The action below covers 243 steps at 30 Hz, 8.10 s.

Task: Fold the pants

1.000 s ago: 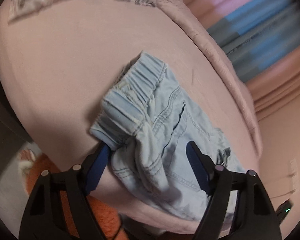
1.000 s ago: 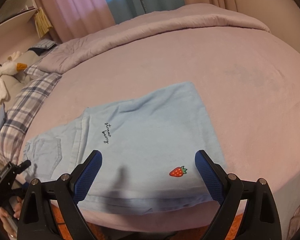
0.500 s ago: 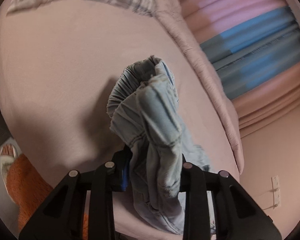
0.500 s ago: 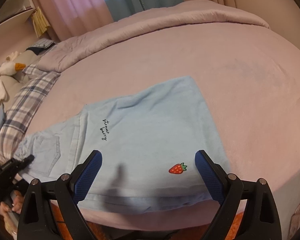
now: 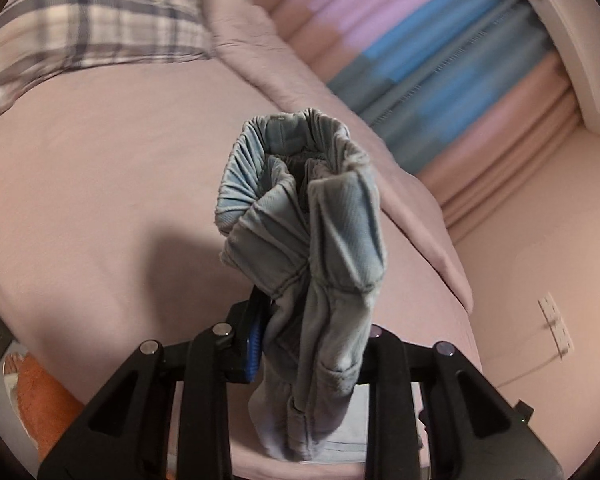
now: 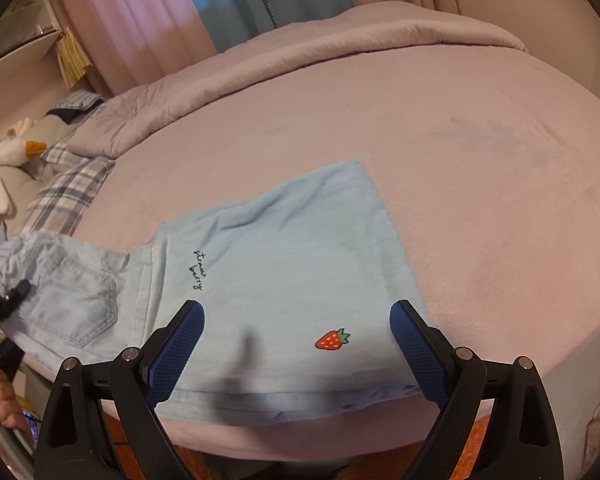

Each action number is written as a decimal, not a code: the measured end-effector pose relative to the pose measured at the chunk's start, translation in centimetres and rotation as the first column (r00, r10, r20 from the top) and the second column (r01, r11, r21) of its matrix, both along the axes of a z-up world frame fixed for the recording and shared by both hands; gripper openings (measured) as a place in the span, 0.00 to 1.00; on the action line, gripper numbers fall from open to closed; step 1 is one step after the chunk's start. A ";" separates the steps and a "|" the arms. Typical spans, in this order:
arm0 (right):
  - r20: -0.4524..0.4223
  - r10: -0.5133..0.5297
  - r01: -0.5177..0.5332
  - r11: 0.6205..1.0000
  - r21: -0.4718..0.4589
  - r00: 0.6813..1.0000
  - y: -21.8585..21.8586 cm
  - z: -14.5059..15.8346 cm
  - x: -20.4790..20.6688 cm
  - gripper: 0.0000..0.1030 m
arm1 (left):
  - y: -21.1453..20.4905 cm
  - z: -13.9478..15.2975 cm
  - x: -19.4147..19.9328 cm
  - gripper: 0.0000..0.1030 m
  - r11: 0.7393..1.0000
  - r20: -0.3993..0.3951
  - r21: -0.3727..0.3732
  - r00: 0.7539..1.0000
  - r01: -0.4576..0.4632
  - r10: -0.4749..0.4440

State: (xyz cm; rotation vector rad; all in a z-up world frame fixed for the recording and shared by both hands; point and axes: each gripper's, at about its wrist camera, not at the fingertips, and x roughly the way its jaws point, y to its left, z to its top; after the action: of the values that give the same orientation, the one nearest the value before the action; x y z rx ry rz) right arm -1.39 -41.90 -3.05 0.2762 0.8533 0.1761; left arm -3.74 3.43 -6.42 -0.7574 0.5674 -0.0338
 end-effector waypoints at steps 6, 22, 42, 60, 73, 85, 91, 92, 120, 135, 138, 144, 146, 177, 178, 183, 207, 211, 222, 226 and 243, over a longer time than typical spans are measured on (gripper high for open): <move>0.008 -0.019 0.018 1.000 0.013 1.000 -0.8 0.1 -0.1 0.91 | -3.2 1.2 0.6 0.26 0.995 0.023 0.036 0.995 0.092 -0.093; -0.008 -0.056 0.056 0.998 0.036 0.998 -2.9 -0.4 -0.3 0.91 | -6.6 0.2 2.7 0.26 0.972 -0.016 0.037 0.972 0.233 -0.233; -0.042 -0.084 0.086 0.996 0.040 0.996 -4.4 -1.2 -0.8 0.91 | -10.1 -3.9 6.8 0.26 0.930 -0.142 0.028 0.923 0.366 -0.358; -0.070 -0.086 0.089 0.995 0.048 0.994 -4.5 -1.6 0.0 0.91 | -12.0 -6.1 11.1 0.34 0.909 -0.226 -0.010 0.885 0.417 -0.408; -0.046 -0.103 0.105 0.993 0.050 0.994 -4.9 -0.9 -0.6 0.91 | -9.1 -0.1 8.7 0.81 0.921 -0.111 0.189 0.940 0.340 -0.324; -0.008 -0.050 0.050 0.998 0.048 0.999 -3.0 0.0 0.2 0.91 | -2.0 -2.9 6.3 0.81 0.970 -0.219 0.200 0.971 0.141 -0.096; -0.011 -0.013 0.013 1.000 0.022 1.000 -2.1 0.1 0.9 0.95 | 0.3 -3.7 5.2 0.81 0.980 -0.243 0.183 0.970 0.075 -0.029; -0.009 -0.006 0.007 1.000 0.022 1.000 -1.8 0.2 0.9 0.96 | 0.7 -3.9 5.0 0.81 0.981 -0.248 0.184 0.968 0.066 -0.019; 0.022 0.171 -0.172 0.982 0.075 0.985 3.7 0.0 4.5 0.33 | 1.7 -6.0 3.9 0.83 0.984 -0.297 0.164 0.955 0.071 -0.020; -0.013 0.031 -0.031 0.999 -0.018 0.999 -3.3 -1.1 4.6 0.33 | -1.4 -5.6 5.8 0.83 0.969 -0.310 0.192 0.946 0.158 -0.093; -0.005 0.024 -0.025 0.999 -0.038 1.000 -3.0 -1.7 4.8 0.33 | -2.6 -5.1 7.1 0.82 0.960 -0.302 0.193 0.943 0.204 -0.139; 0.047 0.054 -0.051 0.997 -0.059 0.997 -2.9 0.2 4.4 0.33 | -6.8 -4.0 11.1 0.51 0.933 -0.254 0.170 0.929 0.318 -0.271; 0.019 0.053 -0.052 0.996 -0.078 0.998 -3.0 -0.6 4.8 0.33 | -8.3 -4.2 12.3 0.34 0.920 -0.260 0.161 0.915 0.356 -0.309; -0.051 -0.012 0.009 0.999 -0.050 0.999 -4.9 -2.3 3.2 0.58 | -11.0 -9.7 6.7 0.36 0.860 -0.357 0.071 0.818 0.506 -0.452; -0.052 -0.011 0.008 0.999 -0.050 0.999 -4.9 -2.3 3.0 0.58 | -11.0 -9.7 7.0 0.36 0.861 -0.357 0.063 0.817 0.505 -0.453; -0.058 -0.002 -0.001 0.999 -0.040 0.998 -5.5 -2.5 1.8 0.58 | -11.3 -9.9 7.3 0.37 0.857 -0.359 0.048 0.809 0.513 -0.465; -0.021 -0.026 0.025 1.000 -0.011 0.999 -8.1 1.0 -1.6 0.89 | -7.2 -5.1 6.0 0.90 0.917 -0.333 0.208 0.906 0.341 -0.261; -0.001 -0.009 0.009 1.000 0.023 1.000 -8.3 1.1 -0.8 0.93 | -7.5 -6.5 7.1 0.92 0.920 -0.362 0.191 0.896 0.343 -0.258; -0.111 0.031 -0.005 0.974 0.225 0.993 -8.3 -3.6 2.7 0.93 | -8.6 -8.9 9.7 0.91 0.910 -0.368 0.121 0.870 0.396 -0.329; -0.087 0.058 -0.039 0.978 0.206 0.995 -7.3 -4.1 3.4 0.93 | -9.1 -9.5 11.2 0.87 0.898 -0.334 0.050 0.854 0.438 -0.398; 0.048 0.125 -0.127 0.991 0.049 0.991 -3.2 0.9 3.7 0.41 | -11.3 -3.6 11.4 0.26 0.863 -0.202 0.122 0.864 0.490 -0.462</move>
State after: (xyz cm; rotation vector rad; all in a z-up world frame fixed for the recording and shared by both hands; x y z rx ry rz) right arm 2.28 -45.09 -2.13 0.2659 0.8229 0.3212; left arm 7.71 -7.91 -10.01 -0.4380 0.8992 -0.3827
